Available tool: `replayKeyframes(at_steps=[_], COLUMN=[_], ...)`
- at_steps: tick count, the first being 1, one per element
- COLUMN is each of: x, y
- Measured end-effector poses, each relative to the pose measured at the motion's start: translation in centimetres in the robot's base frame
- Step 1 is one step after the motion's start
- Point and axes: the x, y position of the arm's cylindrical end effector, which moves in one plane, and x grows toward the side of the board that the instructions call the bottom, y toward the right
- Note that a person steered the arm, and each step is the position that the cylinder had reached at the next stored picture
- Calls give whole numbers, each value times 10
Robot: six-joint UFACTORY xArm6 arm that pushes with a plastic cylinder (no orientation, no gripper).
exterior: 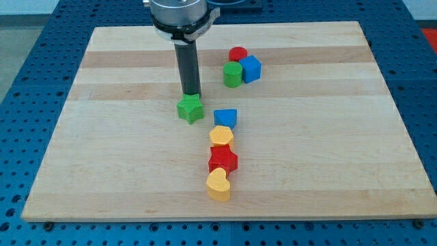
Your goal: Push the green star away from green circle
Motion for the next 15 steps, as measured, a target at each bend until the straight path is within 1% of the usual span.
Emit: replayKeyframes(at_steps=[2, 3, 4, 5, 9, 11, 12, 14, 15], x=[4, 11, 11, 29, 41, 41, 31, 29, 29], y=[-9, -22, -23, -23, -18, -17, -17, -17, -36])
